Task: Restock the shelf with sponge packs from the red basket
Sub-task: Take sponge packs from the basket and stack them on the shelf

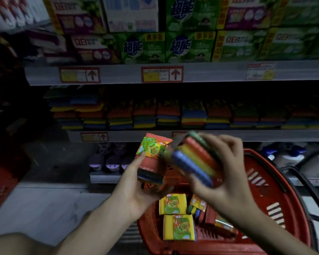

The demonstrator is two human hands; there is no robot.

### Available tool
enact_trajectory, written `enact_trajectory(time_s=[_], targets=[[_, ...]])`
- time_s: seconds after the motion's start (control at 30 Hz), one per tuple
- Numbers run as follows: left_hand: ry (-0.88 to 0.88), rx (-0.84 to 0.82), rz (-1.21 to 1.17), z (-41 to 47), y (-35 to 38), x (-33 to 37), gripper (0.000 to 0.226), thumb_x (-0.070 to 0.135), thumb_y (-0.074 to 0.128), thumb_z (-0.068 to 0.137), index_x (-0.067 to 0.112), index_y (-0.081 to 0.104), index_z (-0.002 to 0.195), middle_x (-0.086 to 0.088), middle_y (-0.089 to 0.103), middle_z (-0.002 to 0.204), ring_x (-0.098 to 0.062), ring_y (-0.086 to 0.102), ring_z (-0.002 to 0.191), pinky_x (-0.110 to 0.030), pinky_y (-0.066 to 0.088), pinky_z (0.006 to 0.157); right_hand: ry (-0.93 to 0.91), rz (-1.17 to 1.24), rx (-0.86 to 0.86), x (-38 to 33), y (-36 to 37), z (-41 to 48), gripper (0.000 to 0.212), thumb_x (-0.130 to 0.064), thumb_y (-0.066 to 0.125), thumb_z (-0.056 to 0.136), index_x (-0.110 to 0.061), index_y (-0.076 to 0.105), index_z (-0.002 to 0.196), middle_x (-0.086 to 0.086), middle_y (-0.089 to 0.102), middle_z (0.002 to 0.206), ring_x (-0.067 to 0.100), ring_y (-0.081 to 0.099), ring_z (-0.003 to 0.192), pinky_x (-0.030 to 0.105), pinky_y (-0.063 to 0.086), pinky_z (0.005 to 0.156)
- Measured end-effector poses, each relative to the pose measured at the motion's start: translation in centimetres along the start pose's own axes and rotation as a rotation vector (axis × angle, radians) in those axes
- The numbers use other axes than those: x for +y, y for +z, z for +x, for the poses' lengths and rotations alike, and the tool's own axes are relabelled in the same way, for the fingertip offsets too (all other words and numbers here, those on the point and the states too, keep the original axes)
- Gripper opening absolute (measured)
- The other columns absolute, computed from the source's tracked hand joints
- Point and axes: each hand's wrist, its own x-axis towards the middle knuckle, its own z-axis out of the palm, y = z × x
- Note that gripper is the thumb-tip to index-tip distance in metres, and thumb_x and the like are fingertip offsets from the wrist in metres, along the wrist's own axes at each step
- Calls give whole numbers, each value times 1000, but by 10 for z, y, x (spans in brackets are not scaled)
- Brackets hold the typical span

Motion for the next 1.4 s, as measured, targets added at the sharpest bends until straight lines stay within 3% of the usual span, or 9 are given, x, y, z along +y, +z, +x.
enact_trajectory(time_s=[0.2,0.37,0.47,0.53,0.67,0.77,0.9,1.17,1.4], targets=[[6,-87,-9,2,1,6,63,61,55,92,10,73,124,-20,73,121,-38,65,121,-48,52,100,-398,-389,-267,6,15,-14,72,-12,85,76,-29,54,139,1,38,147,32,25,152,56,35,117],[168,15,-147,5,4,1,54,51,68,87,11,72,124,-13,79,101,-32,71,100,-44,57,84,-165,-107,-163,-4,25,-18,43,-49,81,82,-26,59,109,-5,40,138,16,36,144,22,50,100],[231,12,-100,2,6,-5,53,48,73,85,17,69,127,-13,78,109,-30,76,97,-45,61,86,67,-7,15,-6,31,-13,56,-60,80,73,-25,50,104,-5,42,121,14,48,125,34,54,90],[298,-7,-90,0,8,-9,50,42,72,88,18,65,131,-12,78,108,-26,78,88,-38,65,73,206,48,67,-7,31,-6,64,-54,85,69,-32,46,115,-3,43,118,14,54,114,41,55,87],[408,-56,-9,-5,9,-9,58,43,73,85,24,56,138,-10,75,120,-30,74,106,-45,60,93,382,253,-25,-1,21,5,89,-10,84,79,-57,37,138,-7,45,137,9,58,116,32,60,82],[448,-87,40,-9,8,-9,56,39,73,87,24,54,138,-10,73,125,-30,73,109,-48,59,95,489,467,-74,-5,16,9,83,-20,86,77,-58,43,136,-15,48,140,10,63,116,38,60,89],[415,-121,79,-12,5,-18,57,39,72,86,25,54,138,-12,74,121,-32,73,108,-50,56,97,515,274,-40,-10,21,4,70,-37,88,73,-40,42,125,-9,63,107,8,70,89,44,63,76],[381,-196,83,-28,-5,-13,48,42,69,87,26,63,132,-11,75,119,-32,73,108,-55,56,98,444,151,-79,-8,9,3,52,-37,71,83,-48,45,126,-31,65,102,9,70,90,34,63,76],[344,-204,93,-35,-1,-5,42,43,66,91,24,65,129,-10,76,117,-32,70,114,-54,52,103,558,389,-30,-10,15,4,39,-47,79,85,-21,55,101,15,71,103,29,76,88,44,65,74]])
